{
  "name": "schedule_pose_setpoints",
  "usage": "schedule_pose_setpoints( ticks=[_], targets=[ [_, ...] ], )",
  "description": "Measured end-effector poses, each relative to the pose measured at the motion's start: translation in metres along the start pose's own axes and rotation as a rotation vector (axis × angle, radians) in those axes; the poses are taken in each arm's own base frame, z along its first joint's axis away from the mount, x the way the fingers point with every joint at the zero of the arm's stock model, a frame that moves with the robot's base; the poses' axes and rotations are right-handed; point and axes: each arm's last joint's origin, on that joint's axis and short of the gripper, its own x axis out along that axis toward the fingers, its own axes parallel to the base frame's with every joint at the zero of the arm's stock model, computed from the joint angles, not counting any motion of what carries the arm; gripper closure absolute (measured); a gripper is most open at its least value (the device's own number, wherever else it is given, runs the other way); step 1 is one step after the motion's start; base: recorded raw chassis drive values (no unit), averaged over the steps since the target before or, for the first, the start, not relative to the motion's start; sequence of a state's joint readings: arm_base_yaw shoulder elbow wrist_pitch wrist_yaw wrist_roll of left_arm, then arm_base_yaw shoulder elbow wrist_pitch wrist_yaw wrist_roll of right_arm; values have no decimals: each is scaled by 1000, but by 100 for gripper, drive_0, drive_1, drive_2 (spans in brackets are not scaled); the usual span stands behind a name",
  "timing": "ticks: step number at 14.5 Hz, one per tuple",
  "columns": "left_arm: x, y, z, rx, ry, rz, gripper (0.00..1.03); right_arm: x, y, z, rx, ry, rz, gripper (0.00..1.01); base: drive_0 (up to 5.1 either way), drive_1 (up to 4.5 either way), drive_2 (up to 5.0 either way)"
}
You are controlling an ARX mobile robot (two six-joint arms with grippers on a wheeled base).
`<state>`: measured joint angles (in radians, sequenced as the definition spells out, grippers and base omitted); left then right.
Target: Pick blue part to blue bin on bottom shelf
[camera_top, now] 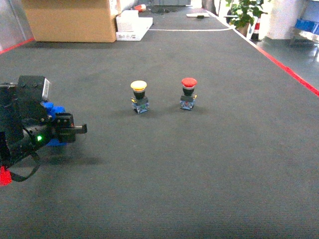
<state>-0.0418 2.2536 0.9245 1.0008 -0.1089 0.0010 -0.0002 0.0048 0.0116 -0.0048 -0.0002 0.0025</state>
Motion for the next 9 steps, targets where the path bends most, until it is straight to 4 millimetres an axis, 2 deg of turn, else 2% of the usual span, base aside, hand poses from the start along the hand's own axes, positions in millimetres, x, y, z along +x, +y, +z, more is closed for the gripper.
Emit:
schedule_pose_setpoints(
  ticks=[1,2,4,5,6,7,9],
  targets=[
    [-26,2,5,-1,-24,2,59,0,0,0,0,0,0,3,0,0,0],
    [-42,2,11,-2,-55,-3,59,0,0,0,0,0,0,3,0,0,0],
    [-101,3,26,18,-137,34,59,0,0,0,0,0,0,3,0,0,0],
    [-124,1,29,31,-139,32,59,0,0,0,0,0,0,3,0,0,0],
    [-160,-1,35,40,-138,25,59,0,0,0,0,0,0,3,0,0,0],
    [-181,-2,41,40,-153,20,59,0,0,0,0,0,0,3,0,0,0],
    [-196,-3,48,29,-171,22,59,0,0,0,0,0,0,3,0,0,0]
  ],
)
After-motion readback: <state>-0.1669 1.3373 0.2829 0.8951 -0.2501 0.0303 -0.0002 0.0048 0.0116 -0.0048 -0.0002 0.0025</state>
